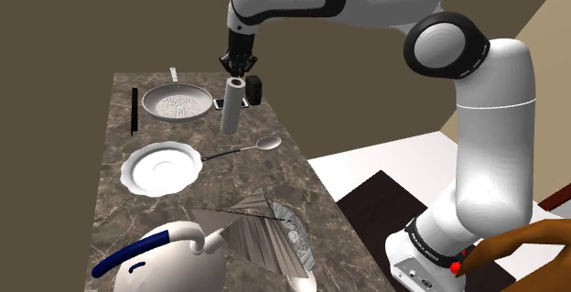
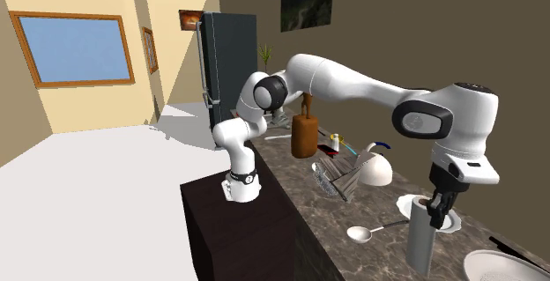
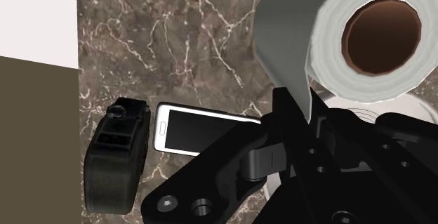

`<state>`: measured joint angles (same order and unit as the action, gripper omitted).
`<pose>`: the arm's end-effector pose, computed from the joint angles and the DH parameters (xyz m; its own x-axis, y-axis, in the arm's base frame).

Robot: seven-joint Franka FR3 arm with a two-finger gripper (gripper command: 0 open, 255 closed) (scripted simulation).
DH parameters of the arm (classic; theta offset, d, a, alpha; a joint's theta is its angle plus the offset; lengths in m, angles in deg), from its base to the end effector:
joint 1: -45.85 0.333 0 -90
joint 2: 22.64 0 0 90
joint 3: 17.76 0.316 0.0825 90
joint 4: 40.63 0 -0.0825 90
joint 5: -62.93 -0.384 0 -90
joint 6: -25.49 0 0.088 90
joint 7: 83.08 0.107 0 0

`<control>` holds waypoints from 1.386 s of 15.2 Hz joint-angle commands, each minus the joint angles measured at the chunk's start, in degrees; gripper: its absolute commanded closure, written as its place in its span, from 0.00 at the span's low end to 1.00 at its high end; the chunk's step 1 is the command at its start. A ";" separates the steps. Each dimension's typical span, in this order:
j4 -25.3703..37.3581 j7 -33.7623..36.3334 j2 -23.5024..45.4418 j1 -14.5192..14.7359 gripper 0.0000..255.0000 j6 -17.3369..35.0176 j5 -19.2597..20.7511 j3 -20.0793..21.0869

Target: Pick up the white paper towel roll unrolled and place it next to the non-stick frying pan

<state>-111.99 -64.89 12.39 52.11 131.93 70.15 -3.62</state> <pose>0.6991 0.2031 0.4171 0.9995 0.0286 0.0110 0.0289 -0.9993 -0.0239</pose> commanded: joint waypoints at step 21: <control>6.66 -0.31 -0.23 0.46 0.00 -7.02 -0.21 0.15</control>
<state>-105.37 -65.20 12.14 52.57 124.94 69.94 -3.47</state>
